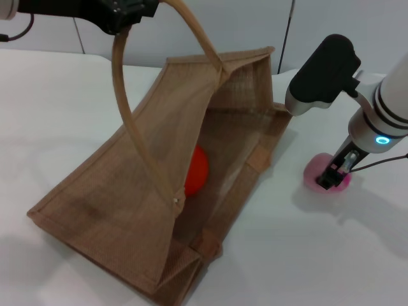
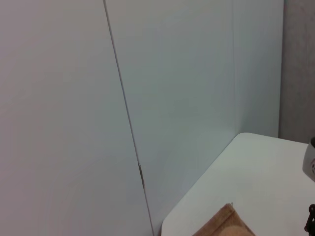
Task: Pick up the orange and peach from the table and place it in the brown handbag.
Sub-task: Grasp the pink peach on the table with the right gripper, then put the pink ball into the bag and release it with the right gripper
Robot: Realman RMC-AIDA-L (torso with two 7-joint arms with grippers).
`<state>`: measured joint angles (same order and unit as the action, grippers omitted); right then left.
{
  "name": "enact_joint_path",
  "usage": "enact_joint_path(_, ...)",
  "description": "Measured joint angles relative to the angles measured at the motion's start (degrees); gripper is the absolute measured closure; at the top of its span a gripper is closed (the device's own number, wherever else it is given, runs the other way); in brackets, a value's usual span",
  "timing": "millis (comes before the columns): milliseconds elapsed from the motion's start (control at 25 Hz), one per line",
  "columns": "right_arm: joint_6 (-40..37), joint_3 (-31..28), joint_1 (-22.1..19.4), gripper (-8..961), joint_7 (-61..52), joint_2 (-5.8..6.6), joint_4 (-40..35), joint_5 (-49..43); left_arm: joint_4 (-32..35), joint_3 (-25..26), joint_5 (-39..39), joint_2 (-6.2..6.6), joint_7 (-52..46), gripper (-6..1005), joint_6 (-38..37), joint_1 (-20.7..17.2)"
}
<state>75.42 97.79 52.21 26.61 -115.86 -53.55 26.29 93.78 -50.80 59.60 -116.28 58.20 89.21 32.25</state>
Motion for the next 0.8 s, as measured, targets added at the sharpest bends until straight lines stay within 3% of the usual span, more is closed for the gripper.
enact_joint_path(440, 3.5, -1.4, -0.4, 518, -0.3, 0.34, -4.6, -1.9, 0.0, 0.4, -0.4, 0.02, 0.0, 857, 0.0, 0.0)
enact_joint_path(600, 8.8, -2.7, -2.0, 526, -0.8, 0.08, -13.8, -2.1, 0.0, 0.5, -0.4, 0.01, 0.0, 857, 0.0, 0.5)
enact_joint_path(800, 13.4, 0.0, -4.2, 528, -3.7, -0.06, -27.7, -0.9, 0.0, 0.5, -0.3, -0.04, 0.0, 857, -0.1, 2.0)
